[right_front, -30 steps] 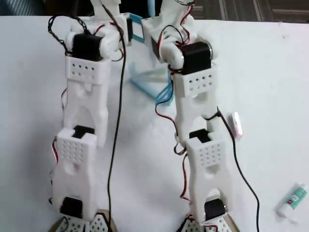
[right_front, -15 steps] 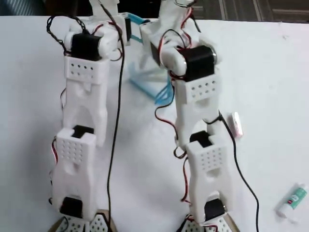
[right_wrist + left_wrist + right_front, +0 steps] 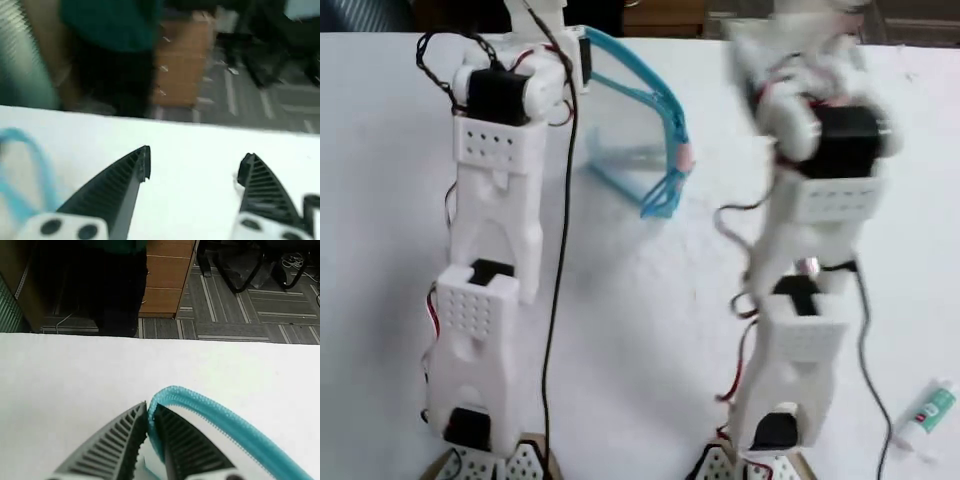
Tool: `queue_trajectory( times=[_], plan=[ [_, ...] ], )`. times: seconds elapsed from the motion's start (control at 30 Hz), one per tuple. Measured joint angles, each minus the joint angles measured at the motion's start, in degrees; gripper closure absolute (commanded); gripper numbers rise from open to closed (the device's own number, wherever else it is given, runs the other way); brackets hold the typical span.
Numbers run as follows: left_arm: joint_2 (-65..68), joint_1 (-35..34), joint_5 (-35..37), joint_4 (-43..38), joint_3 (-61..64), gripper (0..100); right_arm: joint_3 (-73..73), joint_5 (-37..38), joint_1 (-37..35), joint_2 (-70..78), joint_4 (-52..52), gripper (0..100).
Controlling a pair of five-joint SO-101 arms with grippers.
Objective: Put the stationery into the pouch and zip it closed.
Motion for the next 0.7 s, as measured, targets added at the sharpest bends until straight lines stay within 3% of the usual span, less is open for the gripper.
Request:
queue_trajectory(
  times=[0.2, 0.3, 0.57, 0.7],
  plan=[
    [0.00, 0.00, 0.00, 0.00, 0.00, 98, 16.09, 2.64, 18.55, 0.09, 0.79, 71.5],
    [0.00, 0.00, 0.00, 0.00, 0.00, 98, 28.84, 4.13, 24.09, 0.09, 0.88, 71.5],
    [0.00, 0.18, 0.00, 0.00, 0.00, 98, 56.35, 6.59, 25.93, 0.18, 0.88, 71.5],
    [0.00, 0.18, 0.00, 0.00, 0.00, 98, 63.21, 16.09, 24.88, 0.18, 0.88, 71.5]
  ],
)
